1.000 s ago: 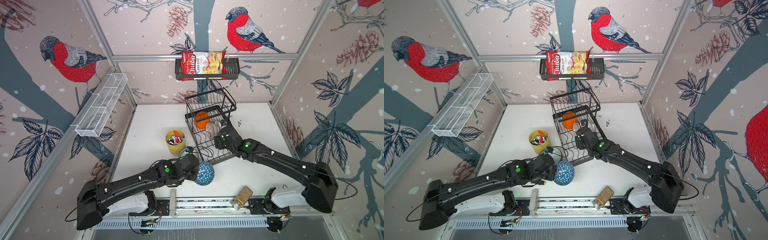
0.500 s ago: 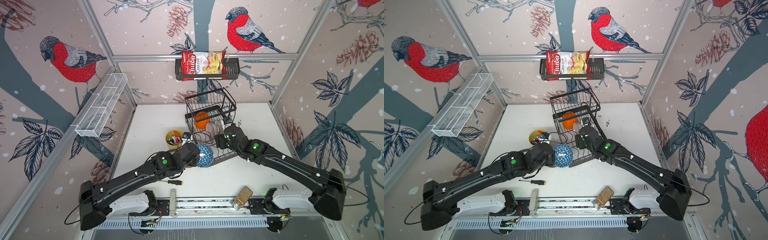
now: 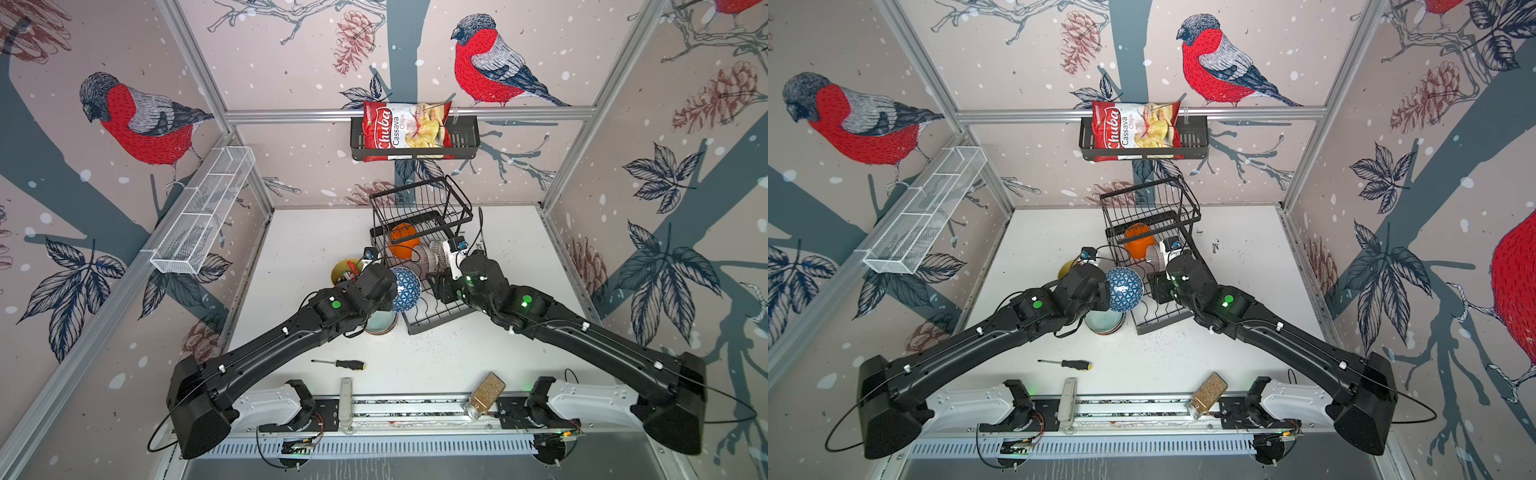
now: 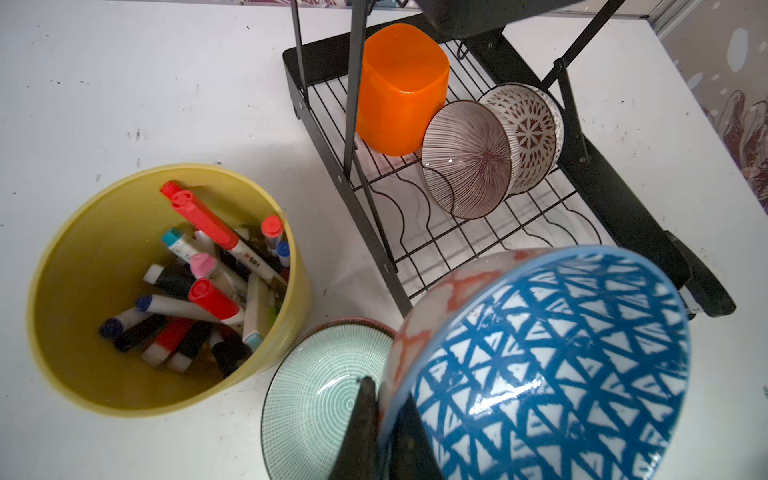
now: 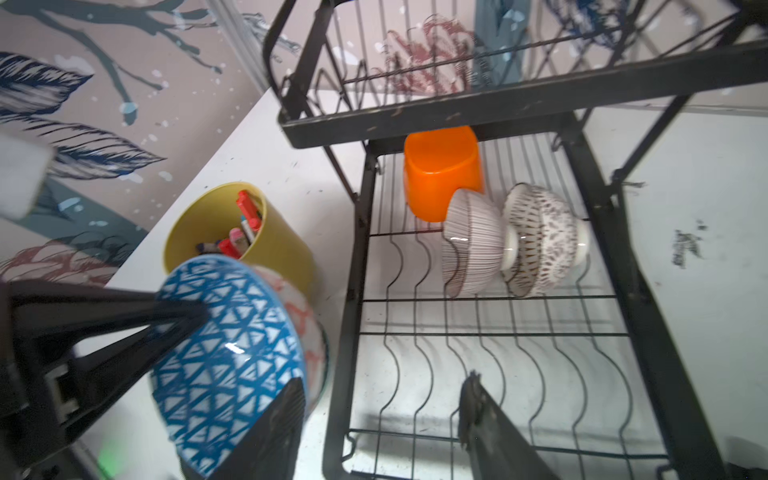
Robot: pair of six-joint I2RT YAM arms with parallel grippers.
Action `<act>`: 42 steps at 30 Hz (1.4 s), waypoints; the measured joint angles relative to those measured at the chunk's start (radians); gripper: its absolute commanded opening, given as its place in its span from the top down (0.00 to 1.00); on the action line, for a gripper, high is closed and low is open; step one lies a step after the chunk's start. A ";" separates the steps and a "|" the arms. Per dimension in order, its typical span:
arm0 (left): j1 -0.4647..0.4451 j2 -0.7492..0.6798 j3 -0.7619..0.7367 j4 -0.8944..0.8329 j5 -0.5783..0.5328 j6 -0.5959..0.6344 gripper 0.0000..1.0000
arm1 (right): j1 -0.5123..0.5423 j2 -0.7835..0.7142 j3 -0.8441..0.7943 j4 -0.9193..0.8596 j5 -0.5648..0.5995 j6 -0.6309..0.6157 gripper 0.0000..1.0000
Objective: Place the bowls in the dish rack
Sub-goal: 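Bring the right gripper to the blue bowl held by the left gripper, then close the right gripper on the blue bowl rim while the left gripper releases and withdraws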
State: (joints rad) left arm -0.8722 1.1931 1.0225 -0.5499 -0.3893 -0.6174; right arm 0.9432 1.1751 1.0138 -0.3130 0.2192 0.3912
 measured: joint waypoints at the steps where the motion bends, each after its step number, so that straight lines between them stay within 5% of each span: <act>1: 0.004 0.005 0.002 0.010 0.004 0.013 1.00 | 0.005 0.012 0.005 0.004 -0.011 0.000 0.44; 32: 0.064 0.034 -0.022 0.119 0.088 0.064 1.00 | 0.052 0.297 0.164 -0.043 0.114 -0.005 0.93; 36: 0.065 0.038 -0.022 0.121 0.096 0.067 0.83 | 0.057 0.304 0.177 -0.063 0.129 -0.007 0.97; 42: 0.066 0.027 -0.043 0.149 0.109 0.063 0.39 | 0.080 0.337 0.201 -0.090 0.250 0.000 1.00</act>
State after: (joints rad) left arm -0.8062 1.2198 0.9798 -0.4007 -0.2798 -0.5541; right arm 1.0237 1.5120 1.2152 -0.4034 0.4690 0.3908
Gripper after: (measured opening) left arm 0.518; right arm 0.094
